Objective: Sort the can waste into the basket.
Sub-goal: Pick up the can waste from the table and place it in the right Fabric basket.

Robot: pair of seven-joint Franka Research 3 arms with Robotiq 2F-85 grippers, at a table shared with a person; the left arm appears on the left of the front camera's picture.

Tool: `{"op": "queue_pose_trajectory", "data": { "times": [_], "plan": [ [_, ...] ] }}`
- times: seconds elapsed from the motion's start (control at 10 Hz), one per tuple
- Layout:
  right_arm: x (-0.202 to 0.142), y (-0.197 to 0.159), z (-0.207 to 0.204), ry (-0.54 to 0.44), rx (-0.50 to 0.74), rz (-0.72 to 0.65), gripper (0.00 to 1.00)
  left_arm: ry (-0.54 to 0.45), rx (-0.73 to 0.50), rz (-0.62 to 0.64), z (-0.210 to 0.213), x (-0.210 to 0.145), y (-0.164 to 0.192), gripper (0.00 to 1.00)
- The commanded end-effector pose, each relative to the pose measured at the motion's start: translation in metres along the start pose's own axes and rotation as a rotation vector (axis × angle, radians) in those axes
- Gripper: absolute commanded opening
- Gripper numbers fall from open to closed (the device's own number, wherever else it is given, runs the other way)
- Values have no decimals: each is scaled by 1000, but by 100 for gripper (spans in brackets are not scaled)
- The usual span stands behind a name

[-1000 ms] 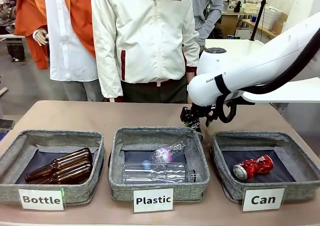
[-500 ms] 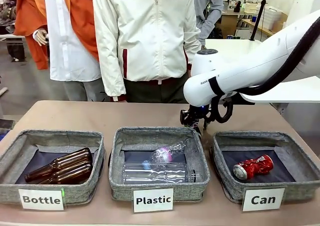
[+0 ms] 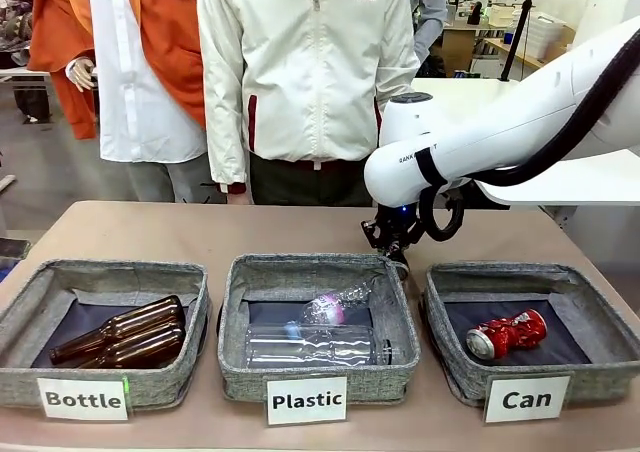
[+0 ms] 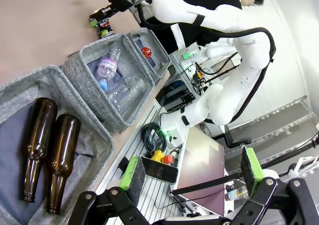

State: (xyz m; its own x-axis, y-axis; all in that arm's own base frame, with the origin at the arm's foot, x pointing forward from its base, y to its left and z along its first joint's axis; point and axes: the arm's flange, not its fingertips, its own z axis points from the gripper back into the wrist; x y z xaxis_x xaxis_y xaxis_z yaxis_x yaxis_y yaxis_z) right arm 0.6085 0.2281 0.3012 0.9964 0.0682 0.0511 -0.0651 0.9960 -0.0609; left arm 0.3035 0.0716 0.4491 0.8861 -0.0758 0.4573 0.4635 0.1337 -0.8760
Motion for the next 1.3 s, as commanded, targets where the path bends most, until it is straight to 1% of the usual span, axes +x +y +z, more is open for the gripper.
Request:
{"op": "queue_pose_trajectory", "data": {
  "times": [0.0, 0.5, 0.6, 0.7, 0.8, 1.0, 1.1, 1.2],
  "plan": [
    [4, 1, -4, 10, -32, -26, 0, -10, -16, 9, 1, 1, -5, 100],
    [3, -3, 3, -12, -28, -40, 0, -10, -16, 9, 1, 1, -5, 100],
    [0, -7, 14, -23, -29, -48, 0, -10, -16, 9, 1, 1, -5, 100],
    [-12, -17, 44, -48, 4, -46, 0, -10, -16, 9, 1, 1, -5, 100],
    [-27, -25, 70, -61, 45, -47, 0, -10, -16, 9, 1, 1, -5, 100],
    [-80, -45, 133, -102, 197, 51, 0, -10, -16, 9, 1, 1, -5, 100],
    [-112, -54, 158, -98, 228, 124, 0, -10, -16, 9, 1, 1, -5, 100],
    [-147, -61, 174, -40, 194, 226, 0, -10, -16, 9, 1, 1, -5, 100]
  ]
}}
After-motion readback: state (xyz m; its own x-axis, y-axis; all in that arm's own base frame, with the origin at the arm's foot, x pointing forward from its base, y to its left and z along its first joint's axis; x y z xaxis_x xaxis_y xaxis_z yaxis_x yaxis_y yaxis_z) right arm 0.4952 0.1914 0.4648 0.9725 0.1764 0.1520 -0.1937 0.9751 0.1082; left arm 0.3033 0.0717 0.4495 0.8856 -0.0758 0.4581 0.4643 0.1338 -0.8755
